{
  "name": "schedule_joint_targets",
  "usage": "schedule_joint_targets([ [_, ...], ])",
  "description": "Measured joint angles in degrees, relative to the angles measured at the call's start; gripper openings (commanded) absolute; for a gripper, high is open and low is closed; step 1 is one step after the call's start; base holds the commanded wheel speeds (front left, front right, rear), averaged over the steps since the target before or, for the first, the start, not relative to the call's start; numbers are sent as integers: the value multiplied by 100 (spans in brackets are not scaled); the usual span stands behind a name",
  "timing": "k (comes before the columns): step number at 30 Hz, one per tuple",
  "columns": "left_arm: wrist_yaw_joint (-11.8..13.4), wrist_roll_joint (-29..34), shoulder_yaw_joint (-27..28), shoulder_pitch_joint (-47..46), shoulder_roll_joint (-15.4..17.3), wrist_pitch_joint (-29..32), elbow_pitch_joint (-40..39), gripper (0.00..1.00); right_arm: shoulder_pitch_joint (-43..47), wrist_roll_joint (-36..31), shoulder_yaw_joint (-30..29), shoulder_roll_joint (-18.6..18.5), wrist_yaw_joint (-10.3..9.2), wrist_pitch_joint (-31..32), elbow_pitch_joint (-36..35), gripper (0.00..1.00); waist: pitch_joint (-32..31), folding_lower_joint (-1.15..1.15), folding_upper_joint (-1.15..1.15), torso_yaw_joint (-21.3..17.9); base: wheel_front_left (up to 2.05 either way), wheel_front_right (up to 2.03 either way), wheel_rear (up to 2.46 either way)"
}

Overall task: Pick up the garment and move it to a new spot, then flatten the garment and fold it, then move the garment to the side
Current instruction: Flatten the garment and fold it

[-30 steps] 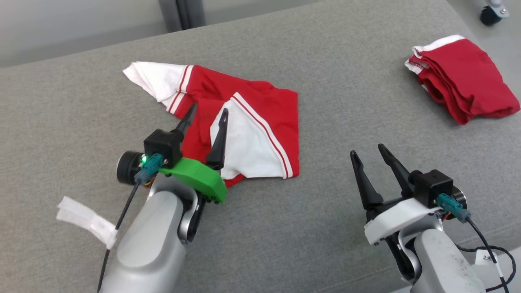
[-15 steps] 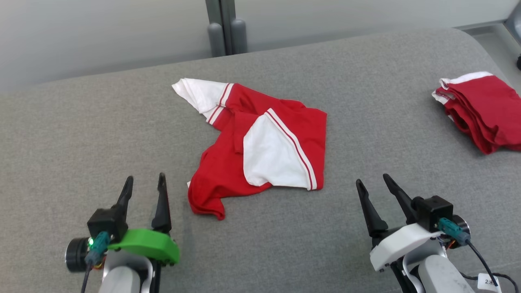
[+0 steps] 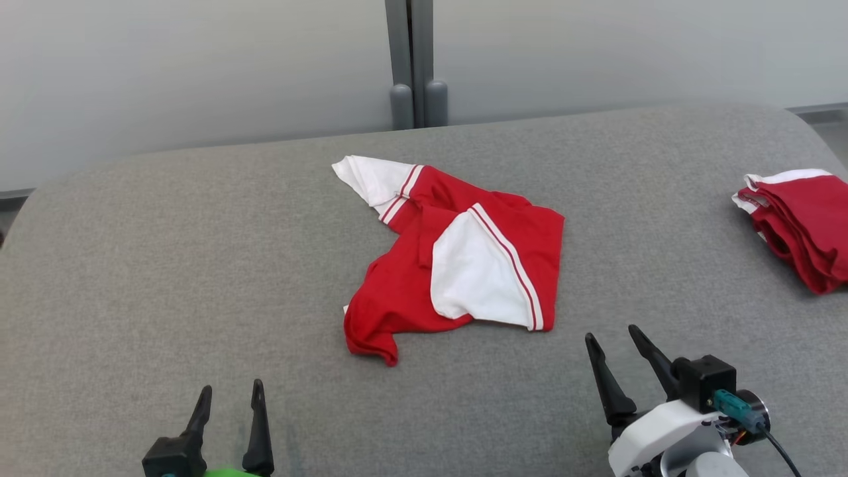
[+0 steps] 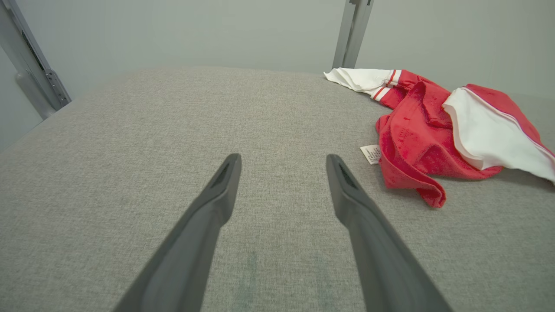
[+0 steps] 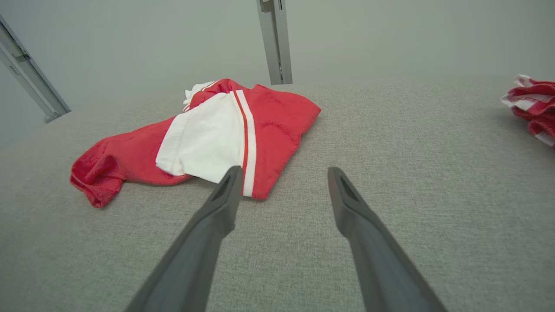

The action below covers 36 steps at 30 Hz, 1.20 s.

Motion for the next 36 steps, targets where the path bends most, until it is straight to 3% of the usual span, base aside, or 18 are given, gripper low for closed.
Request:
schedule_joint_targets([
  [9, 60, -151, -259, 49, -4, 0, -69, 100, -77, 90, 240, -2, 0, 0, 110, 100, 10, 0, 0, 291, 0, 0, 0],
  [17, 44, -225, -535, -384, -5, 0, -67, 100, -1049, 65, 821, 3, 0, 0, 488, 100, 340, 0, 0, 648, 0, 0, 0],
  [22, 44, -290, -693, -649, -5, 0, -87, 100, -1794, 92, 1088, 5, 0, 1, 1088, 100, 626, 0, 0, 945, 0, 0, 0],
  [29, -11, -469, -937, -878, -5, 0, -74, 100, -2414, 108, 921, 8, 0, 0, 1712, 100, 1027, 0, 0, 1396, 0, 0, 0],
  [36, -4, -550, -1053, -1056, -4, 0, -100, 100, -2659, -367, 492, 7, 0, 0, 2142, 100, 1439, 0, 0, 1733, 0, 0, 0],
])
